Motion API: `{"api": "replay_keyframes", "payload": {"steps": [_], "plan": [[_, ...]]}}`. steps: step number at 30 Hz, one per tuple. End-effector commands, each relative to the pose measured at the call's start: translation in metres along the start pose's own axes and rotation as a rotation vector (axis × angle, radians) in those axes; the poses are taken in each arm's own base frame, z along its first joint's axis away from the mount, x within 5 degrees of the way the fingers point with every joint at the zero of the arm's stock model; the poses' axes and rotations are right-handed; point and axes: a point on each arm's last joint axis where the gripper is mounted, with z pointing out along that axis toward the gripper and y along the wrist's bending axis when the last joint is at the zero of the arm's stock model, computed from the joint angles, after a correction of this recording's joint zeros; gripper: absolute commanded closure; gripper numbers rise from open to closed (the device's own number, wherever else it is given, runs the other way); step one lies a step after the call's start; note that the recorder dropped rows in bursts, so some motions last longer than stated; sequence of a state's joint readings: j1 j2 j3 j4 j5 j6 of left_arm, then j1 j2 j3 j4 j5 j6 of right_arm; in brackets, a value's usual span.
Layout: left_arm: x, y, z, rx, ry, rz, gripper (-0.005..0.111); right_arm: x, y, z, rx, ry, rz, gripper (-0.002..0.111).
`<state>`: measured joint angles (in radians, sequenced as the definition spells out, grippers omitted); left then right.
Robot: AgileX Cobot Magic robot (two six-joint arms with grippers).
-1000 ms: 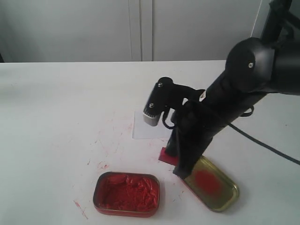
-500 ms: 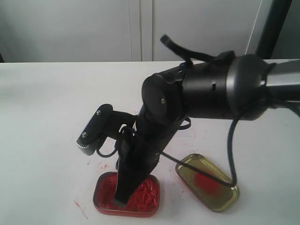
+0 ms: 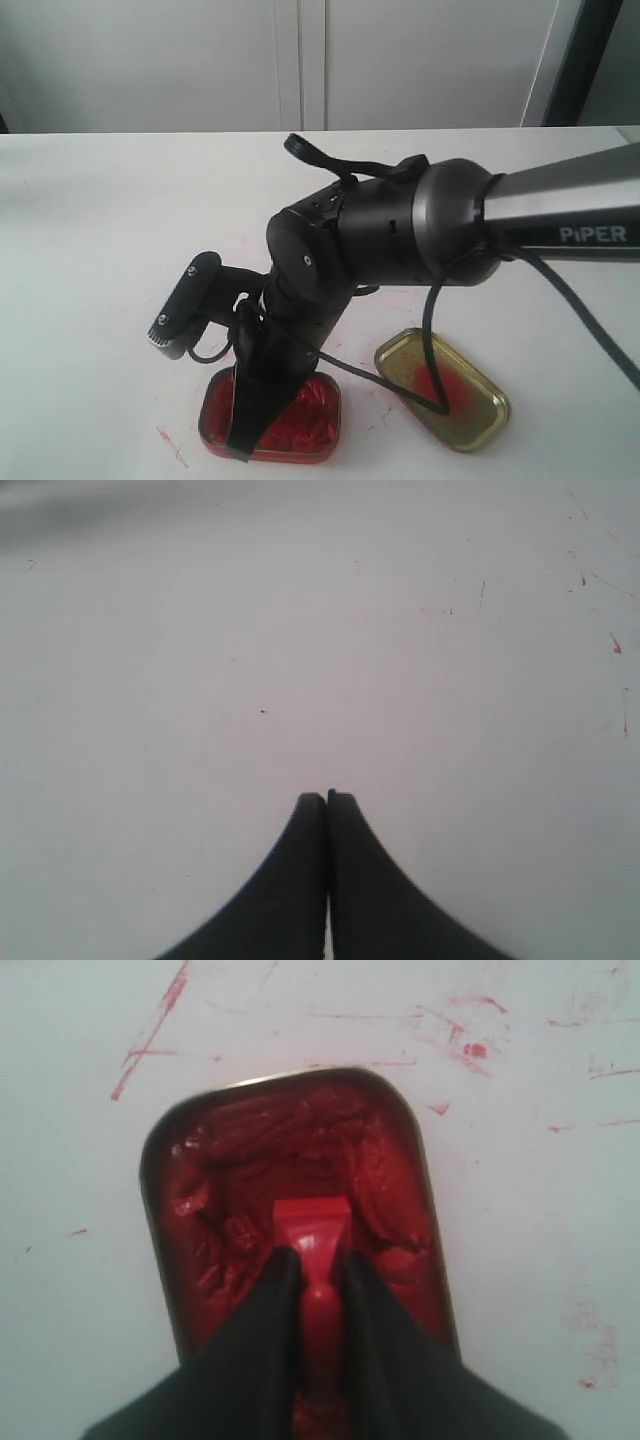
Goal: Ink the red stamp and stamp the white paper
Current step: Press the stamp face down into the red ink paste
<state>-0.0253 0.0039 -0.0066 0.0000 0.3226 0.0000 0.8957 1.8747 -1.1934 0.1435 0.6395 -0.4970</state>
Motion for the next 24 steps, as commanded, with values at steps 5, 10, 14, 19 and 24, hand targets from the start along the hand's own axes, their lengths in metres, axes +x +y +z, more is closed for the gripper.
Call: {"api": "replay_keyframes", "payload": {"steps": [5, 10, 14, 19, 24], "plan": [[0.003, 0.000, 0.001, 0.003, 0.010, -0.007, 0.107, 0.006, -0.001, 0.035, -0.015, 0.061, 0.003, 0.108], [0.003, 0.000, 0.001, 0.003, 0.010, -0.007, 0.107, 0.018, 0.002, 0.058, -0.061, 0.163, 0.009, 0.108], [0.003, 0.000, 0.001, 0.003, 0.010, -0.007, 0.107, 0.024, 0.004, 0.067, -0.084, 0.212, 0.012, 0.108], [0.003, 0.000, 0.001, 0.003, 0.010, -0.007, 0.107, 0.025, 0.004, 0.069, -0.088, 0.219, 0.013, 0.108], [0.003, 0.000, 0.001, 0.003, 0.010, -0.007, 0.107, 0.021, 0.003, 0.060, -0.077, 0.196, 0.009, 0.108]]}}
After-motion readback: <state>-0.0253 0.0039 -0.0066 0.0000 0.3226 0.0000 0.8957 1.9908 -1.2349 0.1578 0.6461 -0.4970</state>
